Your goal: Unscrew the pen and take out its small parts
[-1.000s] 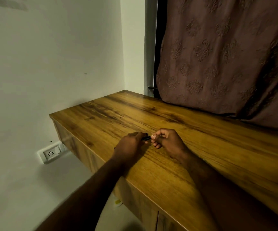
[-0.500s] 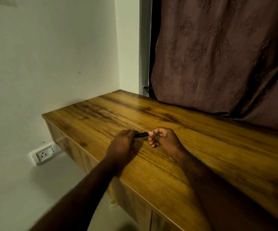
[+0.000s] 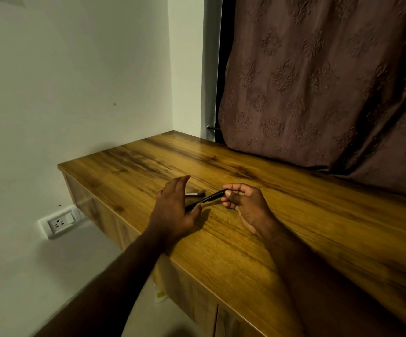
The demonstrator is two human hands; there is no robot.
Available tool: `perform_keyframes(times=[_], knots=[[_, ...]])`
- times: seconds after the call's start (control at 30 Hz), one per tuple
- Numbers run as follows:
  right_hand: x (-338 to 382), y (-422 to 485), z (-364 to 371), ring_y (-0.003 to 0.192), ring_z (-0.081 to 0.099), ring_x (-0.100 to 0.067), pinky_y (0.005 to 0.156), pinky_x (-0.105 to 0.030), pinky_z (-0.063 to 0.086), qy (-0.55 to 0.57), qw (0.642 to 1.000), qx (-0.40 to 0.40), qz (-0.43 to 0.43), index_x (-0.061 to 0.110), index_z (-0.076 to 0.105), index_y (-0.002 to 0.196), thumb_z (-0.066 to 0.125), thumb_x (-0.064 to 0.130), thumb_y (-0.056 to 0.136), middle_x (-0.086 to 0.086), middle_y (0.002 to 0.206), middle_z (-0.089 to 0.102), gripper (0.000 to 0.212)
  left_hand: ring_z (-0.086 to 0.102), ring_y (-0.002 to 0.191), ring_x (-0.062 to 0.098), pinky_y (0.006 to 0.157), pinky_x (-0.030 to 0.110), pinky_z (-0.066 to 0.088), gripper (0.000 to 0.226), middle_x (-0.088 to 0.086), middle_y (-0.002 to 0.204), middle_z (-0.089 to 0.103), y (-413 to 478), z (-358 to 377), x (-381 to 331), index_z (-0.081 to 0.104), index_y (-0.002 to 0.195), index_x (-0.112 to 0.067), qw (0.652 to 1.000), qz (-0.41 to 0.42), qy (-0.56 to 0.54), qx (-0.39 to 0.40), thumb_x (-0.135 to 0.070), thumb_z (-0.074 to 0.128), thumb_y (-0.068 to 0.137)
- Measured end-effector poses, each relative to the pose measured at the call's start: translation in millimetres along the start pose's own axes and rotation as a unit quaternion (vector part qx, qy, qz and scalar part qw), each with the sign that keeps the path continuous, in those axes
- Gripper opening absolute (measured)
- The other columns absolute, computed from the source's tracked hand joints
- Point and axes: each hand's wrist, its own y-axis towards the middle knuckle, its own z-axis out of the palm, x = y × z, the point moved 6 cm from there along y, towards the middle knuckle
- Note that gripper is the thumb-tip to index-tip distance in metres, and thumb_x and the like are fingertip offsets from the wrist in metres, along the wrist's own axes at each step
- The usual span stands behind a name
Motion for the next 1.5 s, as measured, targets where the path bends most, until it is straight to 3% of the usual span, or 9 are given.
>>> perform_keyframes(times=[0.2,0.33,0.6,0.67,0.77,0.83,0.93,1.33,1.5], knots=[[-2.0,2.4,4.7,0.063,0.063,-0.015,0.057,-0.022,0.054,-0.027,0.999,0.024,-0.003,0.005,0.066,0.090,0.058,-0.001,0.089,-0.013,0.075,0.066,0.010,0.061,0.093,0.024,0.076,0.036,0.052,0.046,0.006,0.106,0.066,8.3,19.3,-8.0,0.057,0.121,-0.017,0.995,0.060,0.021,0.077,-0.045,0.054,0.085],[-2.2,3.7,8.4,0.060,0.061,-0.015,0.056,-0.021,0.054,-0.041,0.999,0.031,0.000,0.003,0.065,0.088,0.060,0.005,0.090,-0.013,0.073,0.065,0.006,0.064,0.076,0.024,0.062,0.036,0.052,0.036,0.004,0.090,0.070,10.7,19.5,-7.6,0.063,0.112,-0.019,0.995,0.074,0.022,0.061,-0.041,0.049,0.088],[-7.6,16.4,-20.1,0.065,0.061,-0.018,0.063,-0.025,0.054,0.022,0.997,-0.064,0.036,0.000,0.064,0.086,0.057,0.000,0.090,-0.013,0.077,0.064,0.008,0.066,0.073,0.018,0.060,0.030,0.052,0.035,0.000,0.090,0.072,8.8,19.1,5.2,0.062,0.119,-0.026,0.997,0.056,0.038,0.043,-0.043,0.051,0.089],[-0.8,20.7,-33.5,0.065,0.060,-0.015,0.061,-0.021,0.054,-0.100,0.990,-0.099,0.002,-0.003,0.065,0.094,0.055,-0.003,0.090,-0.012,0.081,0.065,0.011,0.065,0.076,0.020,0.063,0.031,0.053,0.037,0.002,0.093,0.071,8.8,19.7,3.9,0.063,0.118,-0.024,0.997,0.062,0.029,0.042,-0.043,0.050,0.089],[9.4,24.0,-45.3,0.077,0.063,-0.013,0.069,-0.022,0.052,-0.304,0.940,-0.138,-0.065,0.003,0.070,0.102,0.054,0.003,0.092,-0.008,0.091,0.069,0.019,0.063,0.079,0.021,0.066,0.029,0.048,0.034,0.004,0.093,0.069,10.5,19.7,0.4,0.066,0.115,-0.020,0.996,0.076,0.014,0.041,-0.038,0.056,0.087],[10.3,26.0,-46.9,0.092,0.066,-0.016,0.082,-0.026,0.051,-0.384,0.909,-0.136,-0.091,0.009,0.072,0.104,0.057,0.008,0.091,-0.005,0.100,0.072,0.020,0.061,0.079,0.019,0.065,0.027,0.043,0.032,0.003,0.092,0.067,11.0,20.2,-1.1,0.066,0.116,-0.020,0.996,0.077,0.015,0.045,-0.032,0.060,0.087],[6.2,28.6,-44.1,0.096,0.067,-0.016,0.086,-0.025,0.050,-0.444,0.883,-0.117,-0.100,0.012,0.074,0.105,0.062,0.011,0.088,-0.004,0.103,0.074,0.021,0.060,0.078,0.017,0.065,0.028,0.045,0.032,0.003,0.094,0.067,10.0,19.2,-1.6,0.065,0.118,-0.022,0.996,0.070,0.020,0.046,-0.032,0.059,0.088],[0.8,32.4,-44.2,0.100,0.066,-0.020,0.089,-0.040,0.054,-0.479,0.866,-0.112,-0.090,0.017,0.070,0.111,0.054,0.012,0.090,-0.003,0.110,0.072,0.027,0.064,0.082,0.019,0.068,0.030,0.051,0.039,0.004,0.100,0.069,8.5,18.8,2.2,0.064,0.119,-0.025,0.997,0.059,0.007,0.047,-0.041,0.049,0.086],[23.0,7.2,-44.9,0.084,0.064,-0.014,0.071,-0.025,0.051,-0.351,0.908,-0.193,-0.124,0.010,0.069,0.102,0.062,0.011,0.088,-0.002,0.091,0.069,0.016,0.064,0.083,0.022,0.071,0.034,0.053,0.041,0.005,0.100,0.070,7.3,15.8,0.2,0.064,0.119,-0.021,0.997,0.066,0.003,0.047,-0.039,0.050,0.085]])
